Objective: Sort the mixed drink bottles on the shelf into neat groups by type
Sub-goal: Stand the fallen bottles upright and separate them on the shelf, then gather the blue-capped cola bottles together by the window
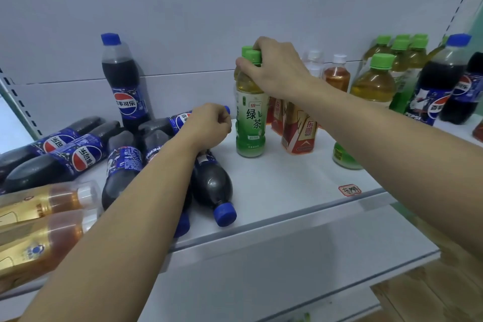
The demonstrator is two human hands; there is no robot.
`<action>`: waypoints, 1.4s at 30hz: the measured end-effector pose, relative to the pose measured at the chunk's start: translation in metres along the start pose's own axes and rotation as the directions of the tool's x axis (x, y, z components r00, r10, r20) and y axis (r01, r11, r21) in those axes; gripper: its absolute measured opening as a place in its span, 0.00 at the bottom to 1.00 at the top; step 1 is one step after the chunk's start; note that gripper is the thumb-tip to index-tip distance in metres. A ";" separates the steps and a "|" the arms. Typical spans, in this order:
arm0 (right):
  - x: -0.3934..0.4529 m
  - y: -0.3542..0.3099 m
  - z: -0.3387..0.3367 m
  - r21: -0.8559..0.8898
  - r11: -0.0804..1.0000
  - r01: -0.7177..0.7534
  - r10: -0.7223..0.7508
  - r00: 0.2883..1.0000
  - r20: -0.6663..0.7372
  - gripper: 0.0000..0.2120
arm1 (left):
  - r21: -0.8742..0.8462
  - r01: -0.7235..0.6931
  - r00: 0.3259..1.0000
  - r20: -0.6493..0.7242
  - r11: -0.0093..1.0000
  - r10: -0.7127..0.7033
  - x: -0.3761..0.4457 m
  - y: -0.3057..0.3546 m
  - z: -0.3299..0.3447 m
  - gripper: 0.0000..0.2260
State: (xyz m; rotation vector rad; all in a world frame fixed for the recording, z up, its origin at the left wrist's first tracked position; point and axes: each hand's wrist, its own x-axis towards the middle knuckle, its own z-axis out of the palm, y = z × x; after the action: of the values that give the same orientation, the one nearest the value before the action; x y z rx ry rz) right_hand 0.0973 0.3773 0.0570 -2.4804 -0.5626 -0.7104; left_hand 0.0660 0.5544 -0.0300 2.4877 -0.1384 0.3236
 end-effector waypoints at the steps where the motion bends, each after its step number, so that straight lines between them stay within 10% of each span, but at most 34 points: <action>1: -0.001 0.002 -0.001 0.042 0.999 -0.002 0.002 1.000 0.004 0.18 | -0.008 0.005 1.000 -0.014 1.000 -0.005 0.000 0.000 0.000 0.08; 11: -0.070 -0.002 -0.013 0.318 0.942 0.108 -0.033 0.972 -0.232 0.16 | 0.234 -0.078 0.984 -0.139 0.969 0.112 -0.003 0.022 0.000 0.10; 27: -0.092 -0.048 0.030 0.475 0.871 0.123 -0.221 0.963 0.156 0.08 | 0.457 0.162 0.986 -0.103 0.874 -0.128 -0.092 -0.058 -0.152 0.08; 36: -0.041 -0.092 0.080 0.354 0.935 -0.016 -0.107 0.940 0.325 0.08 | 0.447 0.093 0.996 -0.030 0.890 -0.089 -0.106 -0.126 -0.216 0.07; 42: -0.002 -0.115 0.119 -0.032 0.986 -0.165 0.163 0.888 0.429 0.15 | 0.446 0.018 0.997 0.053 0.895 -0.047 -0.084 -0.156 -0.205 0.05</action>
State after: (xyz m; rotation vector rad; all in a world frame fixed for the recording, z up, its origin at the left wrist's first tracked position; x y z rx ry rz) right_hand 0.0819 0.5344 0.0066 -2.6513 -0.4952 -0.0860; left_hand -0.0286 0.8038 0.0179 2.9548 -0.0501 0.2876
